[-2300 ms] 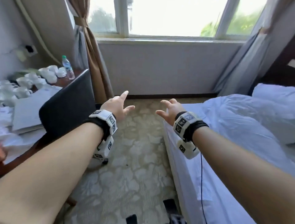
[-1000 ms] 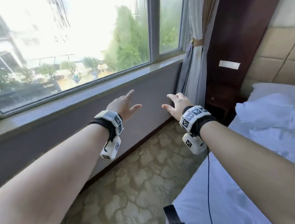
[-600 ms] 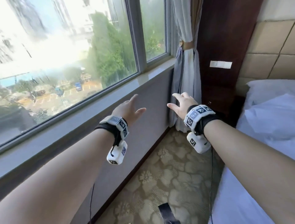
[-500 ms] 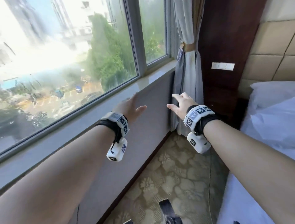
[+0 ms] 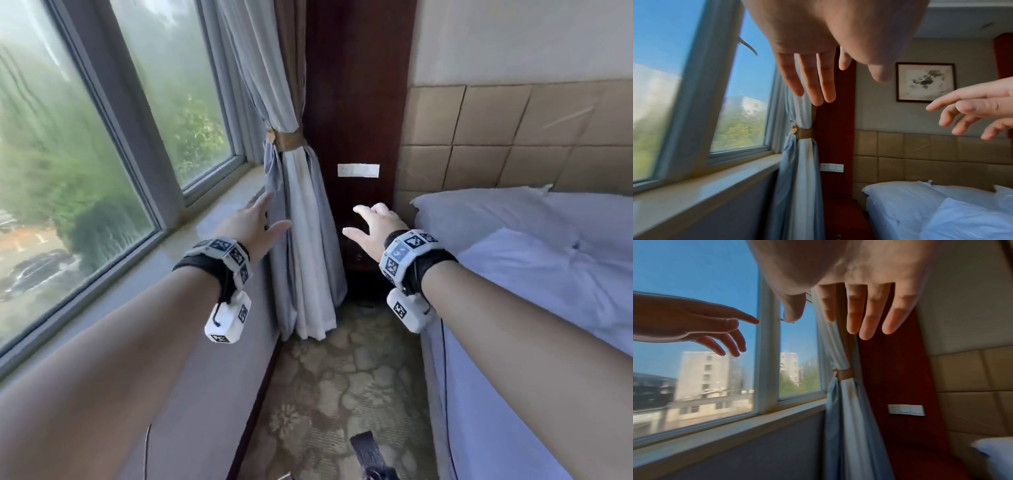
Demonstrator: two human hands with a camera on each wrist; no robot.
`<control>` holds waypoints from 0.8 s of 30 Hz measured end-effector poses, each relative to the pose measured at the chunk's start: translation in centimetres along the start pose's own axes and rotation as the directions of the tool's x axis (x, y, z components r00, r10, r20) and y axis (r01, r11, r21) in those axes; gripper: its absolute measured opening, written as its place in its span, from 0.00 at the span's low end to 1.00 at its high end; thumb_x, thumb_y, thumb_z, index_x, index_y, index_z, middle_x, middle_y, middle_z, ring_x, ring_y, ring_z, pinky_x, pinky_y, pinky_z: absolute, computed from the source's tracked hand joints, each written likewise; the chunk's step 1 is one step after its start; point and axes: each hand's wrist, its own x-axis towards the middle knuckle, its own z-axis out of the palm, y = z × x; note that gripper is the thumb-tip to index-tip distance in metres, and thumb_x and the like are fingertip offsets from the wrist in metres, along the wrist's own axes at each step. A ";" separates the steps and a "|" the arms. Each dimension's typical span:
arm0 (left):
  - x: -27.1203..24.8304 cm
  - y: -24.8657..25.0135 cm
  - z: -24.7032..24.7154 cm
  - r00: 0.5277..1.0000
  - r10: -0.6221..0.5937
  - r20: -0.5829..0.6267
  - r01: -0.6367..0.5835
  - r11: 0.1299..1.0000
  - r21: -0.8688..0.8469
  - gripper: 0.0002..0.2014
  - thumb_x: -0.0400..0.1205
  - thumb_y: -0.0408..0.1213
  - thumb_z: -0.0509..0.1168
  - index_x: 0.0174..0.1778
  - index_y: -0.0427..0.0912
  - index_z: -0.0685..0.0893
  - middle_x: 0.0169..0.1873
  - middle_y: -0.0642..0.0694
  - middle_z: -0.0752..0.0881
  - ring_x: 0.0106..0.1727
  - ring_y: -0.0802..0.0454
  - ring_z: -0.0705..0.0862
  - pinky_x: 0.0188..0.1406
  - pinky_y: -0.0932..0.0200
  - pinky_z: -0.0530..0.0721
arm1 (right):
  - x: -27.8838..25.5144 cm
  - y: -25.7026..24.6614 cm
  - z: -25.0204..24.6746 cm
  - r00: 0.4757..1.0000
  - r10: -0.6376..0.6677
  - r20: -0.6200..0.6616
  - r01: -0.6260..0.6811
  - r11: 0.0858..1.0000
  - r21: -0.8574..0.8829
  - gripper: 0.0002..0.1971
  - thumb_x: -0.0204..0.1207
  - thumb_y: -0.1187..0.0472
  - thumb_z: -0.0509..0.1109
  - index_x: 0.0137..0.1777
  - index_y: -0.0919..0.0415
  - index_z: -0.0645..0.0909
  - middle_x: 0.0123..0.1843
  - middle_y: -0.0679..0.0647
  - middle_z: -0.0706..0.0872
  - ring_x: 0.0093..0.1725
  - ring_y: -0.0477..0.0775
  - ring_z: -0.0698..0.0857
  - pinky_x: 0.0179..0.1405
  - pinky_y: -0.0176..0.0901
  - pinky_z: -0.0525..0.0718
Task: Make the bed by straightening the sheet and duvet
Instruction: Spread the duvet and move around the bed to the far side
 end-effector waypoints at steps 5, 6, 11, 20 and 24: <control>11.3 2.9 4.6 0.982 0.162 0.095 -0.152 0.983 -0.103 0.36 0.81 0.61 0.56 0.83 0.54 0.52 0.59 0.44 0.83 0.55 0.44 0.83 0.48 0.52 0.82 | 5.5 5.4 -1.1 0.975 0.220 -0.036 -0.222 0.973 -0.058 0.29 0.80 0.41 0.59 0.78 0.53 0.64 0.75 0.59 0.68 0.73 0.62 0.70 0.69 0.55 0.72; 13.8 4.1 5.5 0.973 0.207 0.099 -0.194 0.973 -0.125 0.36 0.81 0.61 0.56 0.83 0.55 0.52 0.58 0.45 0.84 0.55 0.43 0.84 0.50 0.51 0.82 | 6.6 6.8 -1.6 0.962 0.270 -0.048 -0.273 0.959 -0.071 0.30 0.80 0.40 0.58 0.79 0.53 0.63 0.76 0.59 0.67 0.74 0.63 0.68 0.71 0.55 0.71; 21.5 11.2 11.1 0.902 0.409 0.140 -0.375 0.902 -0.216 0.35 0.81 0.59 0.58 0.82 0.53 0.56 0.58 0.47 0.83 0.60 0.44 0.80 0.57 0.51 0.78 | 9.1 14.5 -2.2 0.880 0.474 -0.036 -0.475 0.876 -0.080 0.32 0.80 0.39 0.58 0.79 0.54 0.62 0.77 0.59 0.65 0.75 0.63 0.67 0.72 0.57 0.70; 33.5 24.8 23.6 0.765 0.600 0.236 -0.538 0.795 -0.278 0.34 0.81 0.61 0.56 0.82 0.56 0.54 0.62 0.45 0.80 0.60 0.44 0.80 0.54 0.50 0.81 | 14.8 31.1 -1.6 0.723 0.685 -0.096 -0.687 0.727 0.012 0.30 0.81 0.40 0.58 0.79 0.52 0.62 0.76 0.58 0.66 0.75 0.61 0.67 0.72 0.56 0.71; 39.9 31.1 28.2 0.706 0.635 0.314 -0.575 0.773 -0.269 0.35 0.82 0.61 0.55 0.82 0.56 0.52 0.62 0.45 0.79 0.58 0.44 0.81 0.51 0.49 0.83 | 18.2 38.9 -2.2 0.655 0.754 -0.055 -0.753 0.657 0.048 0.32 0.81 0.39 0.57 0.81 0.52 0.59 0.78 0.58 0.63 0.76 0.61 0.66 0.73 0.56 0.70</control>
